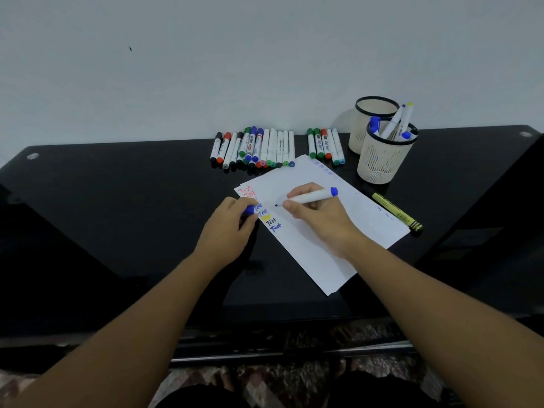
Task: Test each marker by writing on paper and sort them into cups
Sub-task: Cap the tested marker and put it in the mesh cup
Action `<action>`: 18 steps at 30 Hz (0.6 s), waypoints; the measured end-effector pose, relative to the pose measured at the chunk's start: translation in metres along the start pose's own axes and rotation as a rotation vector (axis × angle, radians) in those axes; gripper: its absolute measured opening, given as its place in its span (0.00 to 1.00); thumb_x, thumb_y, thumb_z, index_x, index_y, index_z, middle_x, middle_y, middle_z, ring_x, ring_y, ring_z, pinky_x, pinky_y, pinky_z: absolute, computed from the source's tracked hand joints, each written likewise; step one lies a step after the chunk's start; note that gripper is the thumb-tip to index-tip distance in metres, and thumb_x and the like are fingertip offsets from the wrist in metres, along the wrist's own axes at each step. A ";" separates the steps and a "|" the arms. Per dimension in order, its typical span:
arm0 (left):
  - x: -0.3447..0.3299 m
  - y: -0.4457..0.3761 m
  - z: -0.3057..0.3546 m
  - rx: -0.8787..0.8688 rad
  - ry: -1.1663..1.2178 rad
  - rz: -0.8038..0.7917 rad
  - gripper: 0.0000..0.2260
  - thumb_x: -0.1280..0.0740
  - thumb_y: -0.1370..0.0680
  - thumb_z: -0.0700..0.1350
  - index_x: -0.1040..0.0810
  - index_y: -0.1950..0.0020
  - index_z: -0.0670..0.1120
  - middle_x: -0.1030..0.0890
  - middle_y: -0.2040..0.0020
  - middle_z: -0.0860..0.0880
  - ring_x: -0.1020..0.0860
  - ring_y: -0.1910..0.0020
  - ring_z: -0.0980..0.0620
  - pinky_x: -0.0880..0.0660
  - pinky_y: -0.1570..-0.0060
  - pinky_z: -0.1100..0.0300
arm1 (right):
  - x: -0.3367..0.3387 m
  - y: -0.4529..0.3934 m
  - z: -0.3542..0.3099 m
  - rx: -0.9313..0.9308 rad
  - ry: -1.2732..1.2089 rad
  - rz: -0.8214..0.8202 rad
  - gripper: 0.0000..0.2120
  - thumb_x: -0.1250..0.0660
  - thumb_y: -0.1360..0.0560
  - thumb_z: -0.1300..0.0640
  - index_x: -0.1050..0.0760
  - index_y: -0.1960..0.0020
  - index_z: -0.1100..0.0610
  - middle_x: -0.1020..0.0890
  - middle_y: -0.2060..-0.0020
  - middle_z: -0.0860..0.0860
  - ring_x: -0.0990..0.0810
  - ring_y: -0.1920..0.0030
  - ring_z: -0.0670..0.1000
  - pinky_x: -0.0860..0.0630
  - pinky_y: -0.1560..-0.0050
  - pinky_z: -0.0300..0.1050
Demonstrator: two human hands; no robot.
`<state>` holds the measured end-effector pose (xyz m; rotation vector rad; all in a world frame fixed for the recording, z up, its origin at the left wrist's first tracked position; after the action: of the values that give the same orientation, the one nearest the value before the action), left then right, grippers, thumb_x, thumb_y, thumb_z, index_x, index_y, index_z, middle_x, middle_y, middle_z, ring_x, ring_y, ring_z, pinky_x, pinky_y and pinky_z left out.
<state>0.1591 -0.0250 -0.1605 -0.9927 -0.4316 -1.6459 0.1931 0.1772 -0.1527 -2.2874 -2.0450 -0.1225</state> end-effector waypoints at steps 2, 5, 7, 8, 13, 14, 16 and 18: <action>-0.001 0.001 0.000 -0.005 -0.049 0.005 0.06 0.40 0.15 0.51 0.27 0.40 0.53 0.28 0.46 0.53 0.25 0.56 0.54 0.22 0.54 0.51 | -0.002 0.000 0.002 0.003 0.056 -0.007 0.07 0.23 0.24 0.54 0.19 0.48 0.53 0.16 0.57 0.52 0.20 0.56 0.48 0.21 0.48 0.47; -0.004 0.001 0.001 -0.021 -0.120 0.009 0.06 0.43 0.15 0.53 0.30 0.43 0.54 0.28 0.47 0.54 0.26 0.57 0.54 0.23 0.57 0.50 | -0.004 0.000 -0.001 0.034 0.107 -0.013 0.07 0.26 0.22 0.52 0.20 0.48 0.52 0.17 0.58 0.52 0.19 0.57 0.50 0.20 0.47 0.48; -0.007 0.000 0.002 -0.038 -0.154 0.009 0.07 0.44 0.15 0.55 0.30 0.43 0.54 0.28 0.47 0.55 0.26 0.54 0.54 0.24 0.56 0.52 | -0.005 0.003 -0.005 0.069 0.104 -0.014 0.06 0.26 0.21 0.52 0.20 0.47 0.52 0.15 0.56 0.52 0.17 0.54 0.52 0.20 0.45 0.50; -0.008 0.000 0.001 -0.038 -0.154 0.007 0.08 0.43 0.15 0.55 0.29 0.41 0.54 0.28 0.46 0.55 0.26 0.53 0.54 0.25 0.56 0.53 | -0.006 0.005 -0.007 0.076 0.095 -0.018 0.05 0.27 0.21 0.53 0.20 0.47 0.51 0.15 0.56 0.50 0.16 0.53 0.50 0.19 0.44 0.49; -0.011 0.001 0.000 -0.111 -0.206 -0.009 0.17 0.38 0.17 0.55 0.28 0.29 0.56 0.31 0.45 0.54 0.29 0.49 0.55 0.24 0.55 0.56 | -0.008 0.019 0.007 0.076 0.198 -0.031 0.02 0.28 0.21 0.50 0.19 0.50 0.47 0.15 0.55 0.46 0.17 0.50 0.50 0.20 0.42 0.55; -0.012 0.002 0.000 -0.127 -0.213 -0.005 0.17 0.38 0.17 0.55 0.27 0.29 0.56 0.31 0.45 0.54 0.30 0.49 0.55 0.23 0.55 0.55 | -0.007 0.021 0.008 0.080 0.233 -0.025 0.02 0.28 0.21 0.50 0.20 0.50 0.47 0.16 0.54 0.46 0.18 0.51 0.49 0.21 0.42 0.55; -0.012 0.001 -0.001 -0.145 -0.226 0.005 0.16 0.38 0.17 0.54 0.24 0.30 0.56 0.30 0.45 0.53 0.30 0.49 0.54 0.23 0.55 0.54 | -0.007 0.022 0.007 0.094 0.281 -0.036 0.03 0.28 0.20 0.49 0.20 0.49 0.47 0.16 0.54 0.46 0.19 0.51 0.49 0.21 0.43 0.54; -0.013 0.001 -0.001 -0.148 -0.230 0.012 0.16 0.38 0.17 0.54 0.24 0.30 0.56 0.30 0.45 0.53 0.30 0.48 0.54 0.23 0.54 0.54 | -0.006 0.021 0.003 0.090 0.264 -0.054 0.04 0.28 0.21 0.48 0.20 0.49 0.47 0.16 0.54 0.46 0.18 0.49 0.51 0.21 0.43 0.55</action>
<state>0.1600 -0.0181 -0.1714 -1.3002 -0.4609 -1.5757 0.2133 0.1690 -0.1566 -2.0403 -1.9368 -0.3115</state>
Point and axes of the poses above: each hand's wrist, its own y-axis away from the middle knuckle, its own x-axis out of the back of the hand, z = x × y, the point moved 7 cm from there along -y, towards the middle knuckle
